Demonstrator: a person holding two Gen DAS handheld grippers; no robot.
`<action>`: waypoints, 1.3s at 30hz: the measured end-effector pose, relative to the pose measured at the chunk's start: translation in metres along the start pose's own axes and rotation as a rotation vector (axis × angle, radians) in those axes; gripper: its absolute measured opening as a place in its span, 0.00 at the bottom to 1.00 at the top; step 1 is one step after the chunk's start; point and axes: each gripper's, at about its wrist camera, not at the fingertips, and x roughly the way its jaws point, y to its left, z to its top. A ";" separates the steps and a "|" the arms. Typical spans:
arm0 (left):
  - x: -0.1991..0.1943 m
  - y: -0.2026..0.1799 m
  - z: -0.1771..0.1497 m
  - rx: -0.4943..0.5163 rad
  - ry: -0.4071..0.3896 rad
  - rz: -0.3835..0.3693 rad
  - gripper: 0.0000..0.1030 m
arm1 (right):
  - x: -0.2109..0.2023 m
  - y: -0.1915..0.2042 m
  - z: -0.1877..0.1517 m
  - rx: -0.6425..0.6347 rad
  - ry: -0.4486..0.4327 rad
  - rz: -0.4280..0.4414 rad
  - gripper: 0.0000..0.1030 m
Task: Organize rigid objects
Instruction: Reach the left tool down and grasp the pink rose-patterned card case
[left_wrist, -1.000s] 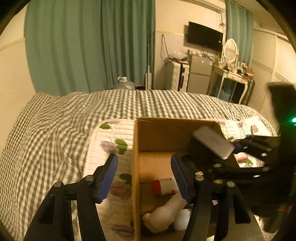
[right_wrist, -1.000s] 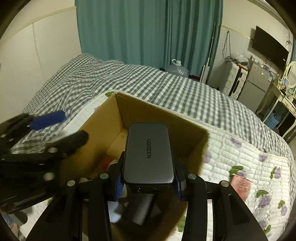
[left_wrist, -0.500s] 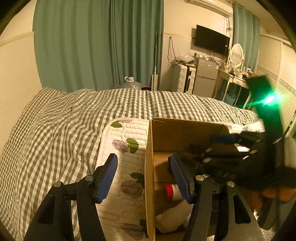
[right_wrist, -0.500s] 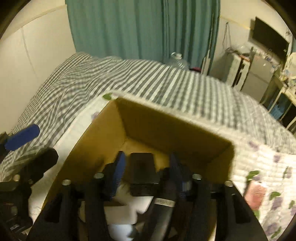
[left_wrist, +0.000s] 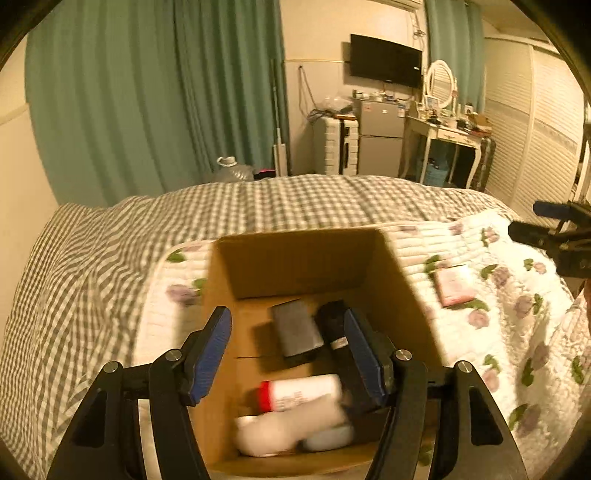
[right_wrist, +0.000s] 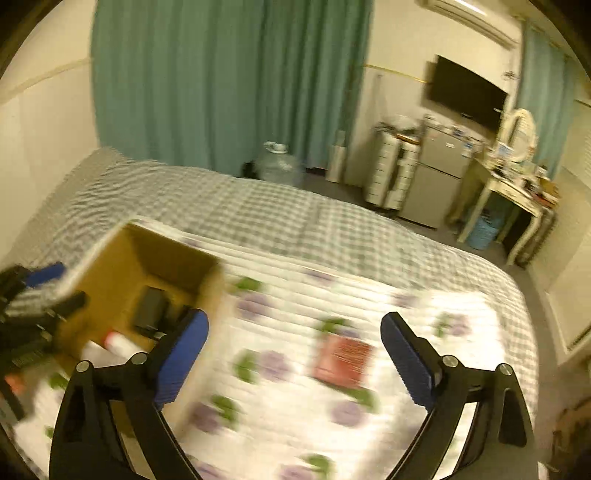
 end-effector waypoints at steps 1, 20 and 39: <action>-0.001 -0.011 0.002 0.001 0.001 -0.013 0.66 | 0.000 -0.014 -0.005 0.010 0.011 -0.017 0.94; 0.113 -0.230 0.001 0.147 0.168 -0.061 0.68 | 0.084 -0.163 -0.075 0.123 0.073 -0.079 1.00; 0.190 -0.261 -0.005 0.156 0.194 -0.114 0.78 | 0.116 -0.184 -0.093 0.230 0.181 0.005 1.00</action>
